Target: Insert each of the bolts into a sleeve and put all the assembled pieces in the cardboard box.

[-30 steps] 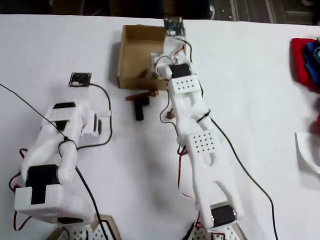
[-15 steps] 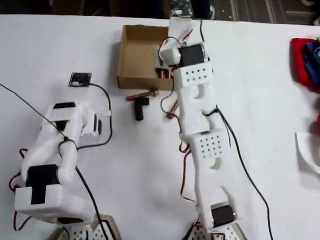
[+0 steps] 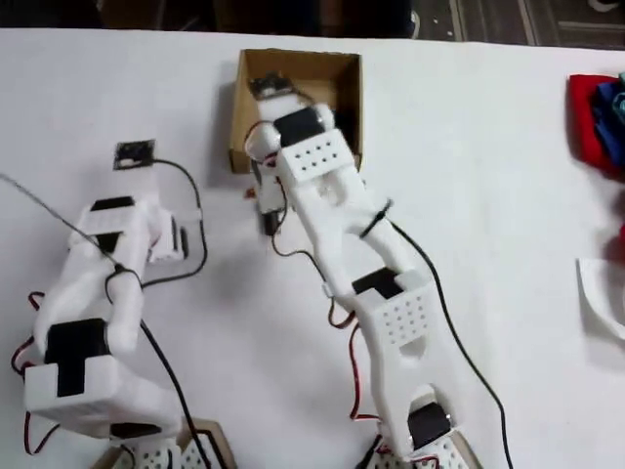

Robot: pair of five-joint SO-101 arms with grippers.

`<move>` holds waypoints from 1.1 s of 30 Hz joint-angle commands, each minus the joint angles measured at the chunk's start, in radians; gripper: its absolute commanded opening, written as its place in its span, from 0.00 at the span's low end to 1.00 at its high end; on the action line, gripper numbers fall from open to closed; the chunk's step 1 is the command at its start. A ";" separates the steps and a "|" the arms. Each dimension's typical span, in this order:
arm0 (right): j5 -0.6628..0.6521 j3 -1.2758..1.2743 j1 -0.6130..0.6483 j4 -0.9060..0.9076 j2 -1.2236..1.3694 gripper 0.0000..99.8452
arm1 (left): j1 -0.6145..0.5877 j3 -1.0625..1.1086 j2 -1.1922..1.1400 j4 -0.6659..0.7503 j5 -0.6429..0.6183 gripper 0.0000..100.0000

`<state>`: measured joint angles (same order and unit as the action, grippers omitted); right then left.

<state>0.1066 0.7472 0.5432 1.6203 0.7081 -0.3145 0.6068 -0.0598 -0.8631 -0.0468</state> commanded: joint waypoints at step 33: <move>0.126 0.236 0.051 -0.038 0.335 0.05 | -0.034 -0.039 0.003 0.000 -0.011 0.17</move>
<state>0.2263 0.9728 0.5877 1.5420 1.0426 -0.3314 0.6022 -0.0614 -0.8631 -0.0529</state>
